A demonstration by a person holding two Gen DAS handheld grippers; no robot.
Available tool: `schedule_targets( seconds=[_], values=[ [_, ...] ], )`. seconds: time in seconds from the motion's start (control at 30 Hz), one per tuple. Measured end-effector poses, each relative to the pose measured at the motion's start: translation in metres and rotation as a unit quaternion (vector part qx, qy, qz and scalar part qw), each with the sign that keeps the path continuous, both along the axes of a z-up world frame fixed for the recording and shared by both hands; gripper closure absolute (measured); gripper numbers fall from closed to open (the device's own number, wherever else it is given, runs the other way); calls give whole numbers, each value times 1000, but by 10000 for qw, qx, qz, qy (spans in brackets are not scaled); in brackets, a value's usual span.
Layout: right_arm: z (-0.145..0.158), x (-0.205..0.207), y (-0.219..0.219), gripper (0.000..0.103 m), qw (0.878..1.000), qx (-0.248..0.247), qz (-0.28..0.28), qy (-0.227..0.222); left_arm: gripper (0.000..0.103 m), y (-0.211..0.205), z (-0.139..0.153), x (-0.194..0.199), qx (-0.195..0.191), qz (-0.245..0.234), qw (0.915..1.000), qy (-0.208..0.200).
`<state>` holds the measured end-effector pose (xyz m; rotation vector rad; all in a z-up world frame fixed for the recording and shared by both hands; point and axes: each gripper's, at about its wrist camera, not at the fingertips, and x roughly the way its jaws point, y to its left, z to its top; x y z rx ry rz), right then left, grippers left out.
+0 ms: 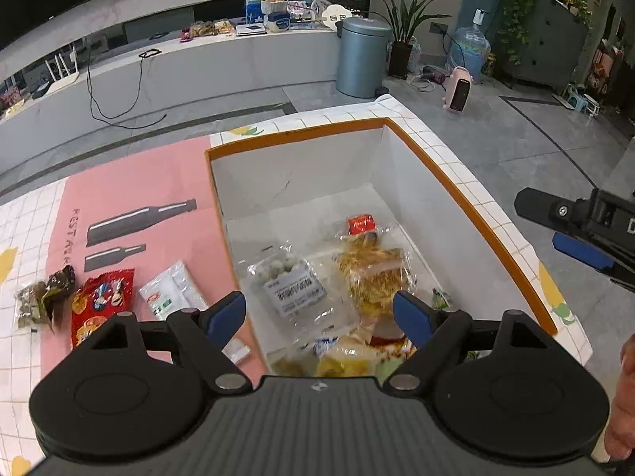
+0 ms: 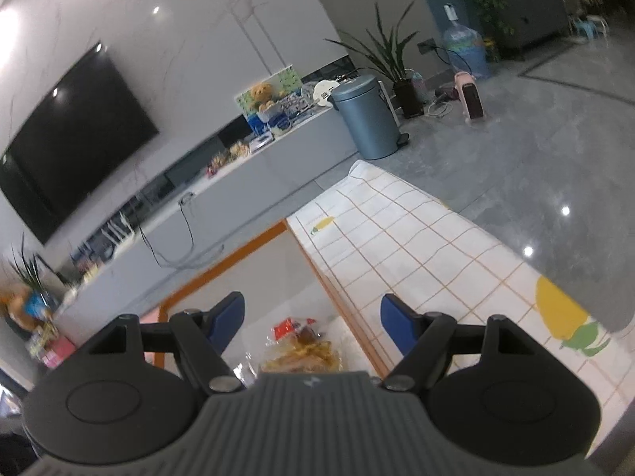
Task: Organize snacks
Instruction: 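Lower the yellow pastry bag into the box and open the left gripper, then move both grippers back from the box over the table snacks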
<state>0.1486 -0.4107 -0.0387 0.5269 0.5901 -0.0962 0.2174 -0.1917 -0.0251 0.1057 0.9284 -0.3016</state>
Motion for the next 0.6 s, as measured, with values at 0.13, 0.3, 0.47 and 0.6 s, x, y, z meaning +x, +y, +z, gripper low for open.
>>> schedule_targets(
  seconds=[0.13, 0.3, 0.47, 0.6],
  values=[
    [6, -2, 14, 29, 9986, -421, 146, 286, 5, 15, 10, -7, -33, 61, 10000, 7],
    [11, 0, 41, 29, 9941, -733, 465, 643, 5, 44, 27, -16, -52, 336, 9994, -25],
    [12, 8, 72, 24, 9878, -816, 1035, 834, 5, 79, 41, -25, -56, 520, 9986, -86],
    [14, 12, 96, 23, 9842, -850, 1301, 848, 5, 112, 51, -31, -31, 718, 9973, -156]
  ],
)
